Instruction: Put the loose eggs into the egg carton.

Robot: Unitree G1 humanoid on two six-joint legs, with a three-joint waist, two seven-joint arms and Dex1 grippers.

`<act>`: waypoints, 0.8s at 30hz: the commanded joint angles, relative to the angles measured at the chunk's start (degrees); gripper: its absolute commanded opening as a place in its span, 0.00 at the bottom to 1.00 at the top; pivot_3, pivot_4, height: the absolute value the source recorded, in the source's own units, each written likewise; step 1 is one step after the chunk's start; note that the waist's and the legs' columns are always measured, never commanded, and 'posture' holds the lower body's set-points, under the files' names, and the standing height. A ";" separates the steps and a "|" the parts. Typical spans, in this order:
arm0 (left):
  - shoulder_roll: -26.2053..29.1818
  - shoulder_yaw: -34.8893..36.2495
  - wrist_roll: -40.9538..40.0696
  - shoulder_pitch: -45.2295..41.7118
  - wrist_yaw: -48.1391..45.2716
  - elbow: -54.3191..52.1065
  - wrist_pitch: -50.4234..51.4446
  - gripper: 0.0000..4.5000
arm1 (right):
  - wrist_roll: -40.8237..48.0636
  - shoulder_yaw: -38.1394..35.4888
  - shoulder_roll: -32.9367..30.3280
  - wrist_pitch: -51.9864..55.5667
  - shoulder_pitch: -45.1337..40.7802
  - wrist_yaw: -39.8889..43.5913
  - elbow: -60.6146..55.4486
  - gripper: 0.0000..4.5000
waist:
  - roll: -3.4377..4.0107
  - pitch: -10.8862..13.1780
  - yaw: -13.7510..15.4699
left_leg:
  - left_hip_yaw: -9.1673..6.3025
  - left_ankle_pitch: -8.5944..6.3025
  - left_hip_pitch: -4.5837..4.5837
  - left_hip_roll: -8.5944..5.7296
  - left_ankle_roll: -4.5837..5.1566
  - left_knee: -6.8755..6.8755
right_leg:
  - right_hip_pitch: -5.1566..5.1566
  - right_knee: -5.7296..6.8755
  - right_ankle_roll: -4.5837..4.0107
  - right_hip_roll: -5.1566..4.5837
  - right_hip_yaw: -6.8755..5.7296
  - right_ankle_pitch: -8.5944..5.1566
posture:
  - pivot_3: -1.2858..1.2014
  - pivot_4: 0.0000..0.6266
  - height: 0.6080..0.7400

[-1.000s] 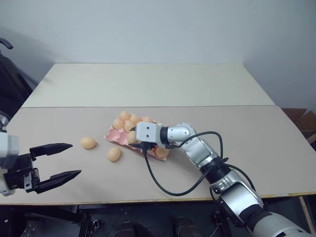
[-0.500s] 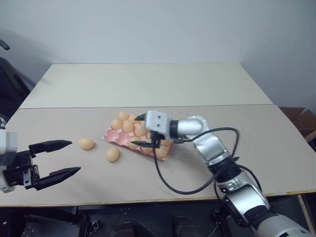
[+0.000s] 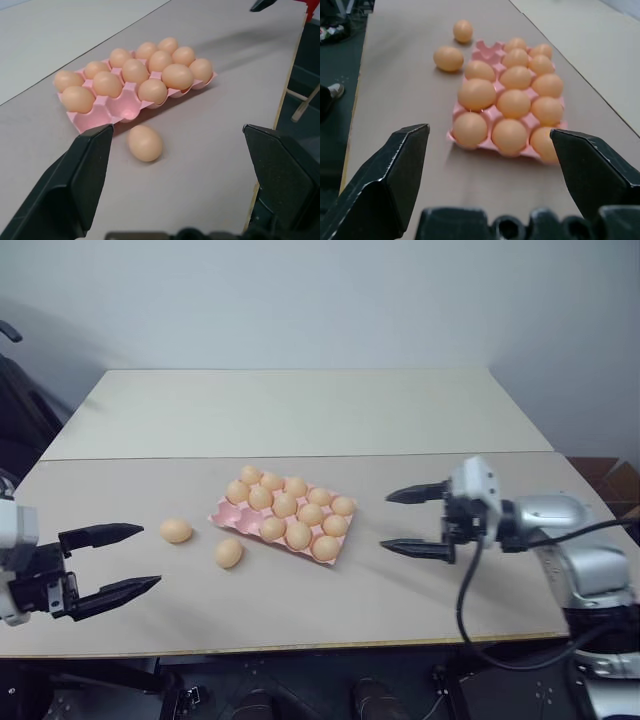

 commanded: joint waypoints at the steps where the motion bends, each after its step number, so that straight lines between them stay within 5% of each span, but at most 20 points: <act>1: 0.90 1.09 0.41 -0.19 -0.87 0.64 -1.21 1.00 | 2.99 -4.63 -3.62 -2.22 2.22 3.82 -0.57 1.00 | 0.00 0.00 0.02 | 0.00 0.00 0.00 0.00 0.00 0.00 | 0.00 -0.01 0.00 0.00 0.00 0.00 | 0.52 0.24 1.00; 13: 0.58 0.20 1.11 -0.28 -0.89 1.35 -1.08 1.00 | 7.46 -6.50 -5.74 -2.32 3.73 5.01 -2.06 1.00 | -0.01 0.01 0.36 | 0.00 0.00 -0.01 0.00 0.00 0.00 | 0.00 -0.02 0.01 0.00 0.00 0.00 | 0.52 0.24 1.00; 24: -0.61 -7.62 5.88 -2.29 5.84 -1.00 -2.13 1.00 | 10.15 -7.16 -6.48 -1.85 4.30 4.76 -4.61 1.00 | -0.01 0.01 0.48 | 0.00 0.00 -0.01 0.00 0.00 0.01 | 0.01 -0.02 0.01 0.00 0.00 0.00 | 0.52 0.24 1.00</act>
